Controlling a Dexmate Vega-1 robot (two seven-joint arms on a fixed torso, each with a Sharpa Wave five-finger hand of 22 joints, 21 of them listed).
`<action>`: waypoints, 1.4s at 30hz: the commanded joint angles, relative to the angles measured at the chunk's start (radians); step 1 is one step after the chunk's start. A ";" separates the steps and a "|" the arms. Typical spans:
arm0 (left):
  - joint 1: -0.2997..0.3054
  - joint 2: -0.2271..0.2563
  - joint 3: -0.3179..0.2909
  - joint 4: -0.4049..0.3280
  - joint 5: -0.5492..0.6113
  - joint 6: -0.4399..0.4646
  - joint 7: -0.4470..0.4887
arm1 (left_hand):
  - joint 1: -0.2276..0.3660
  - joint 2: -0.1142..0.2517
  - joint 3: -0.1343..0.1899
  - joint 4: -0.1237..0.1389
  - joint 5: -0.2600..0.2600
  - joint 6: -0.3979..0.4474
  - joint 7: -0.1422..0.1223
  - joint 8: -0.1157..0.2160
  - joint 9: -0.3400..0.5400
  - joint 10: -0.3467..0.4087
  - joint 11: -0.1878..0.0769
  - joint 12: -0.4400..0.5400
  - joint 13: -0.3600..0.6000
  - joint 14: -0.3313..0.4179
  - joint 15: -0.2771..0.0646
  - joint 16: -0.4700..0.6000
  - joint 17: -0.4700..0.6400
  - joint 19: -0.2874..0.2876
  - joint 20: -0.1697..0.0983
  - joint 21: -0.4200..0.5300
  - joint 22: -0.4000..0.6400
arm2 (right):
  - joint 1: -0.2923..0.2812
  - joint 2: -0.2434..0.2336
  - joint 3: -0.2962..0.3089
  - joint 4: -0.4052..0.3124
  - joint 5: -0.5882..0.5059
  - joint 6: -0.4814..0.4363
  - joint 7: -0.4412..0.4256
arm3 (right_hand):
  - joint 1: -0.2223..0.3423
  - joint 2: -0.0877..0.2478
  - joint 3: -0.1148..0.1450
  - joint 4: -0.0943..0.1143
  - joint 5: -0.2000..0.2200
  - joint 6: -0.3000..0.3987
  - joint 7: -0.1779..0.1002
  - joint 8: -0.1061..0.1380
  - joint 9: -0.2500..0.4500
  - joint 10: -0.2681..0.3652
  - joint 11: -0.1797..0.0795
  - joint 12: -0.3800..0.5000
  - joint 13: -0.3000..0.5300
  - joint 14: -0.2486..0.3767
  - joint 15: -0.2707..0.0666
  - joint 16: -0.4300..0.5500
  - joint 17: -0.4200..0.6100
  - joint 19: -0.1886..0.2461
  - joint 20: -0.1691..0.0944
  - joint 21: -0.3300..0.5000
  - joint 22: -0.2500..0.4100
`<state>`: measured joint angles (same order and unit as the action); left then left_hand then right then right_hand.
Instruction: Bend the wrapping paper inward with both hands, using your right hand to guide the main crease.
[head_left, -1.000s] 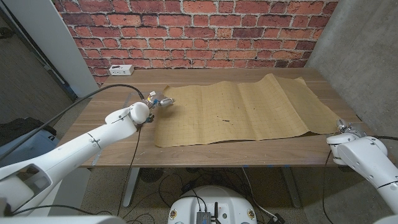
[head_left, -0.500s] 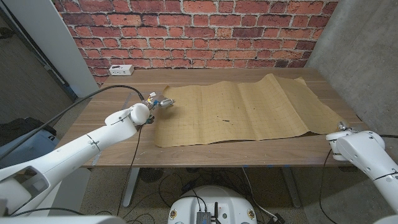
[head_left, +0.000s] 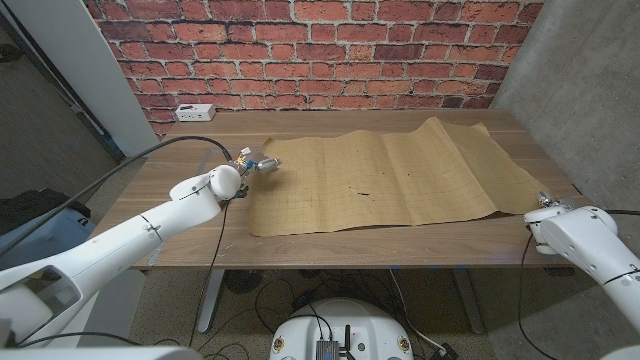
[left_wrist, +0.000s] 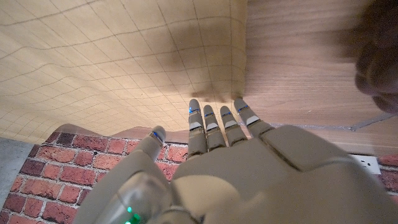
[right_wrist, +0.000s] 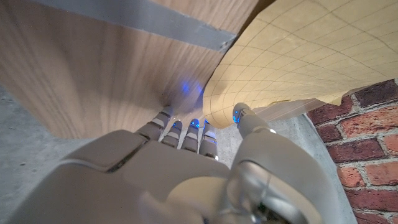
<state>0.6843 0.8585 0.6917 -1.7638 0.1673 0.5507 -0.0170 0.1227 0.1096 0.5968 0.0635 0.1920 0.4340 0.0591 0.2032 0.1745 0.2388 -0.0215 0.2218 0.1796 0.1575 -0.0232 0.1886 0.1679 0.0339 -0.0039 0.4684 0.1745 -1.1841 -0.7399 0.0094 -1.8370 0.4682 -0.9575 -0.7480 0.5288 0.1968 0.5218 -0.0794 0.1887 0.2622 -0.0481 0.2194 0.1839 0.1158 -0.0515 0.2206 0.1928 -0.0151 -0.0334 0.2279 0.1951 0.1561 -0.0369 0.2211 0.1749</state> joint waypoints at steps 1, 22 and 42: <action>-0.020 -0.010 0.010 0.026 -0.002 -0.010 -0.010 | -0.008 0.003 0.002 0.004 0.002 0.000 -0.002 -0.004 0.004 0.004 -0.003 -0.004 0.004 0.007 -0.004 -0.004 0.002 0.008 -0.001 -0.003 0.002 | 0.072 -0.025 -0.090 0.031 -0.040 -0.012 -0.025 | 0.083 0.002 0.032 -0.001 -0.004 0.103 0.025 0.015 0.007 0.151 0.056 0.037 0.007 0.169 -0.035 0.067 0.016 0.105 -0.005 0.035 0.008; -0.023 -0.004 0.008 0.029 -0.007 -0.031 -0.022 | -0.014 -0.003 -0.002 0.006 0.002 0.003 -0.001 -0.008 0.004 0.005 -0.004 -0.008 0.004 0.007 -0.006 -0.005 0.003 0.011 -0.004 -0.009 0.002 | 0.246 0.181 -0.158 0.164 -0.262 -0.252 -0.320 | 0.395 -0.025 -0.033 -0.064 -0.020 0.487 0.027 0.079 0.017 0.538 0.091 0.139 0.042 0.650 -0.121 0.405 0.191 0.445 0.034 0.214 0.027; -0.020 -0.011 0.007 0.035 -0.016 -0.025 -0.016 | -0.018 -0.005 -0.003 0.008 0.003 -0.003 -0.001 -0.013 0.005 0.005 -0.005 -0.012 0.004 0.006 -0.007 -0.006 0.002 0.015 -0.005 -0.016 0.002 | 0.243 0.165 -0.216 0.186 -0.375 -0.154 -0.307 | 0.546 -0.043 -0.141 -0.087 -0.006 0.782 0.055 0.125 0.036 0.857 0.081 0.340 0.148 0.856 -0.163 0.673 0.465 0.500 -0.001 0.339 0.057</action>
<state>0.6623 0.8514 0.6983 -1.7357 0.1574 0.5277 -0.0359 0.1134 0.1003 0.5926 0.0677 0.1919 0.4339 0.0591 0.1920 0.1745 0.2422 -0.0249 0.2105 0.1796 0.1629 -0.0286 0.1850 0.1680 0.0391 -0.0091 0.4547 0.1744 -0.9519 -0.5850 -0.1696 -1.6749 0.1683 -1.1425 -1.0226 1.0470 0.1439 0.3897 -0.1682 0.1776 1.0161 -0.0015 0.3323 0.2051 0.9374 0.0305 0.5329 0.3238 0.8249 -0.0976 0.8700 0.6210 0.6469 -0.0289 0.5425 0.2253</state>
